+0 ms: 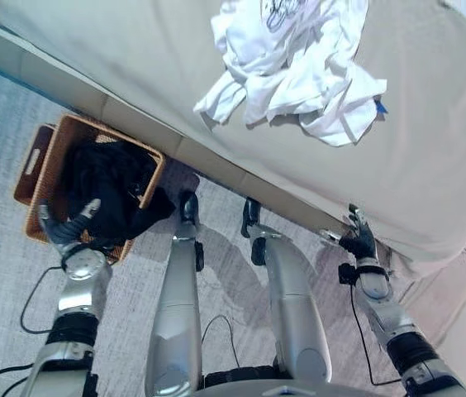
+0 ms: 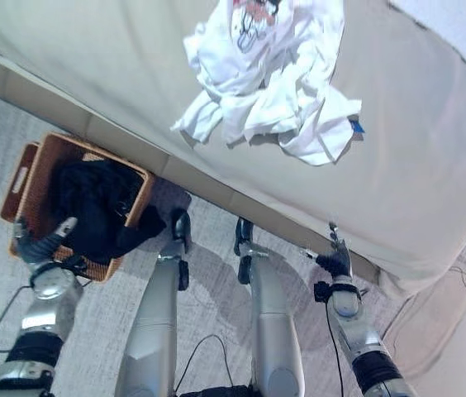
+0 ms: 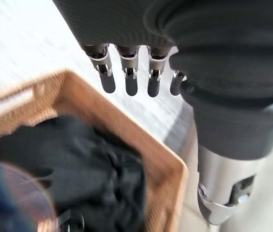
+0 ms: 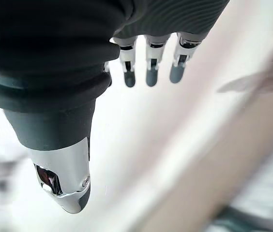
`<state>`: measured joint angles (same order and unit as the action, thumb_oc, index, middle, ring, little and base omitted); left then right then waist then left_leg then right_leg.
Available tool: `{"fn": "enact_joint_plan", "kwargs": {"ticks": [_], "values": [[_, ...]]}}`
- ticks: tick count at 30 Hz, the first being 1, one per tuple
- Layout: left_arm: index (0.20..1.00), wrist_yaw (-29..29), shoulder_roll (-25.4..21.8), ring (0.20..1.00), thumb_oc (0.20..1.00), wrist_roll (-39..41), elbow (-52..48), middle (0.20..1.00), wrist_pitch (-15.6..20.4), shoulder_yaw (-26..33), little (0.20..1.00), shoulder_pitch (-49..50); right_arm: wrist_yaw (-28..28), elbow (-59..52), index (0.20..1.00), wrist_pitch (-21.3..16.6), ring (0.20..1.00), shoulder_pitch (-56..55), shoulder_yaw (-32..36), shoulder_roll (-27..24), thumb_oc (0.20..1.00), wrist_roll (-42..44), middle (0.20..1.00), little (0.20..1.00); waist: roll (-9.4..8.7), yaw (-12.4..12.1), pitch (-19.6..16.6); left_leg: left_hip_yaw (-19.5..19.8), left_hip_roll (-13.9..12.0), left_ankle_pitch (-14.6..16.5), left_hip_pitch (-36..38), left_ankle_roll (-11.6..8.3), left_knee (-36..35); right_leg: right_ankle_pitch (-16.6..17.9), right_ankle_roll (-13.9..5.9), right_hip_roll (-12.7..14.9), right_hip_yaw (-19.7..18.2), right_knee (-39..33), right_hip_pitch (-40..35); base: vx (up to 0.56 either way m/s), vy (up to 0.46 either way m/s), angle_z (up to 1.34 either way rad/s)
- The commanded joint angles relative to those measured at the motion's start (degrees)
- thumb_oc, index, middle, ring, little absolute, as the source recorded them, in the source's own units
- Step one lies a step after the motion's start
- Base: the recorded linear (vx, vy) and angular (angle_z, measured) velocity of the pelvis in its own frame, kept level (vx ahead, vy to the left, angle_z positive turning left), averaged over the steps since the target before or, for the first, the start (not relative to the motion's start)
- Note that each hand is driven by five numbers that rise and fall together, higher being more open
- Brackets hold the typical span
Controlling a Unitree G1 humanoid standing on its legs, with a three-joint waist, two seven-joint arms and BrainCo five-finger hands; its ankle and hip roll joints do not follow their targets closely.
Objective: Pick up clothes into the bucket
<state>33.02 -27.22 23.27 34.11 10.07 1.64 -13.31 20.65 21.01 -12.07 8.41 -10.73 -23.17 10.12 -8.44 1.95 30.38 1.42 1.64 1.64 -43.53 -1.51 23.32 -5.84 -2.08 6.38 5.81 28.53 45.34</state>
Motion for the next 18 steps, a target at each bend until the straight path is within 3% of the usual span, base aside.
{"fn": "enact_joint_plan", "kwargs": {"ticks": [1, 4, 5, 11, 15, 17, 18], "values": [[1.000, -6.7, 3.9, 1.000, 1.000, 2.1, -1.2, 1.000, 4.9, -1.0, 1.000, 2.5, 0.4, -5.3, 1.000, -3.3, 1.000, -2.0, 4.3, -5.5, 1.000, -2.7, 1.000, 1.000, 5.97, -0.6, -0.6, 1.3, 2.3, -1.4, 3.1, 1.07, -3.4, 3.1, -2.93, 3.4, 1.5, -3.5, -3.7, -0.07, -0.056, 0.06], [1.000, -8.9, 6.8, 1.000, 1.000, 3.2, 0.4, 1.000, 5.4, -2.2, 1.000, 3.1, 0.2, -7.8, 1.000, -3.1, 1.000, -1.8, 4.6, -5.0, 1.000, -4.0, 1.000, 1.000, 7.16, -0.7, -0.6, 1.3, 2.3, -2.3, 7.0, 0.84, -6.4, 2.7, -2.89, 3.4, 1.6, -4.2, -6.8, 0.02, -0.078, 0.03], [1.000, -9.8, 8.9, 1.000, 1.000, 3.0, 1.7, 1.000, 5.3, -3.0, 1.000, 3.4, 0.4, -10.7, 1.000, -3.0, 1.000, -0.5, 4.7, -5.4, 1.000, -6.5, 1.000, 1.000, 8.38, -1.0, -0.6, 1.4, 2.2, -3.5, 10.4, 0.72, -9.4, 2.3, -2.82, 3.3, 1.5, -4.5, -9.0, 0.02, -0.084, 0.02], [1.000, -12.0, 13.1, 1.000, 1.000, -1.2, 5.5, 1.000, 4.2, -9.7, 1.000, 4.3, 5.3, -12.1, 1.000, -0.5, 1.000, 11.8, 2.8, -7.6, 1.000, -14.8, 1.000, 1.000, 11.82, -2.0, -1.0, 1.7, 1.8, -6.8, 18.7, -0.05, -17.8, 1.8, -2.73, 3.5, 2.1, -5.8, -13.8, 0.02, -0.066, 0.03], [1.000, -12.9, 12.6, 1.000, 1.000, -9.3, 7.0, 1.000, 3.5, -15.3, 1.000, 5.1, 8.8, -7.3, 1.000, 1.8, 1.000, 21.6, 0.5, -11.1, 1.000, -22.1, 1.000, 1.000, 13.52, -2.9, -2.5, 1.9, 1.8, -6.8, 19.1, 0.17, -18.2, 1.5, -2.74, 3.4, 1.8, -5.4, -13.6, 0.04, -0.051, 0.07], [1.000, -13.0, 12.0, 1.000, 1.000, -10.4, 6.5, 1.000, 3.5, -16.6, 1.000, 5.3, 9.8, -3.3, 1.000, 2.5, 1.000, 25.8, -0.8, -12.6, 1.000, -22.6, 1.000, 1.000, 13.95, -3.3, -2.6, 2.1, 1.9, -6.8, 18.8, 0.21, -18.0, 1.3, -2.67, 3.3, 1.7, -5.0, -13.2, 0.02, -0.061, 0.04], [1.000, -13.6, 11.4, 1.000, 1.000, -10.4, 7.1, 1.000, 3.4, -18.0, 1.000, 5.5, 9.8, 2.7, 1.000, 4.6, 1.000, 31.4, -2.4, -14.2, 1.000, -22.0, 1.000, 1.000, 14.37, -3.9, -2.8, 2.2, 1.8, -6.9, 18.8, 0.19, -18.1, 1.0, -2.56, 3.2, 1.8, -4.2, -12.8, 0.01, -0.065, 0.06]]}}
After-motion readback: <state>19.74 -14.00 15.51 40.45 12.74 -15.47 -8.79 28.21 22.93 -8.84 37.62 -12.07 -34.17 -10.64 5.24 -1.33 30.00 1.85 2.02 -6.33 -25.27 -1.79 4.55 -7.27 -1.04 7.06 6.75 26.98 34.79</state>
